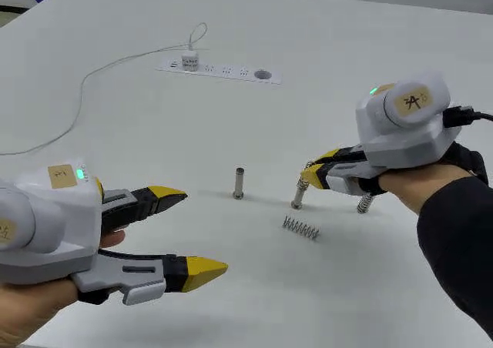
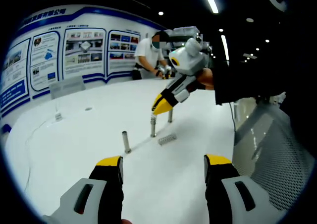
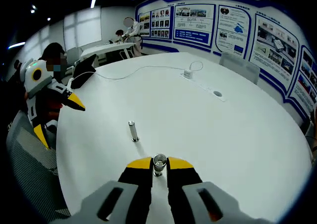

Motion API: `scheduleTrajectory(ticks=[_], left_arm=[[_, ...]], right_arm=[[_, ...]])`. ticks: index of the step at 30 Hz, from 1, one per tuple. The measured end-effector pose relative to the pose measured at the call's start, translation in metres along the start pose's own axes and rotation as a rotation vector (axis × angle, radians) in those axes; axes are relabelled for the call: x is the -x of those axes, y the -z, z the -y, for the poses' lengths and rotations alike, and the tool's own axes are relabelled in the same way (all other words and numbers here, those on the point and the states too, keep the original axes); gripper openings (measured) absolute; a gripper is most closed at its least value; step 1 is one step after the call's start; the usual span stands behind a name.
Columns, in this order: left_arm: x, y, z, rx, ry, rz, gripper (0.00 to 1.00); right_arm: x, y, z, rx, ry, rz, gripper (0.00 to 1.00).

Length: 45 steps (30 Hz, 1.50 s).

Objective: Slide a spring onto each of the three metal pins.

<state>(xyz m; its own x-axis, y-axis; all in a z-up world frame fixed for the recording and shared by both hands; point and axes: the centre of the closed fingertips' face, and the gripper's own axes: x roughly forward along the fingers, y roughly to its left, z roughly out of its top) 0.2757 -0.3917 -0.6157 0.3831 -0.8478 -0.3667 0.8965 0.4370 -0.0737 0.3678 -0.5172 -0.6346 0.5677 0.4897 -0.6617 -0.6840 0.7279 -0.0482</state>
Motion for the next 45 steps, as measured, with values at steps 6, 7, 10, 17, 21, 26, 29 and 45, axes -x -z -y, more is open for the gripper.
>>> scheduleTrajectory(ticks=[6, 7, 10, 17, 21, 26, 29, 45], left_arm=[[0.0, 0.001, 0.0, 0.003, -0.002, -0.003, 0.67], [0.0, 0.001, 0.0, 0.003, -0.003, -0.003, 0.67], [0.0, 0.001, 0.0, 0.005, -0.005, -0.002, 0.67], [0.0, 0.001, 0.0, 0.004, -0.006, -0.001, 0.67], [0.0, 0.001, 0.0, 0.003, -0.005, -0.002, 0.67], [0.0, 0.0, 0.001, 0.003, -0.004, -0.002, 0.67], [0.0, 0.0, 0.001, 0.0, -0.002, -0.002, 0.67], [-0.002, -0.004, 0.003, -0.015, 0.012, 0.005, 0.67]], right_arm=[[-0.009, 0.008, 0.0, 0.01, 0.006, -0.018, 0.12], [-0.01, 0.009, 0.0, 0.011, 0.008, -0.02, 0.12], [-0.013, 0.012, 0.0, 0.005, 0.008, -0.024, 0.12], [-0.018, 0.017, 0.0, 0.001, 0.009, -0.032, 0.12], [-0.019, 0.02, 0.0, 0.002, 0.008, -0.036, 0.12], [-0.018, 0.022, 0.002, -0.006, 0.009, -0.039, 0.13], [-0.017, 0.023, 0.002, -0.007, 0.011, -0.039, 0.13], [0.0, 0.028, -0.008, 0.002, 0.008, -0.026, 0.14]])
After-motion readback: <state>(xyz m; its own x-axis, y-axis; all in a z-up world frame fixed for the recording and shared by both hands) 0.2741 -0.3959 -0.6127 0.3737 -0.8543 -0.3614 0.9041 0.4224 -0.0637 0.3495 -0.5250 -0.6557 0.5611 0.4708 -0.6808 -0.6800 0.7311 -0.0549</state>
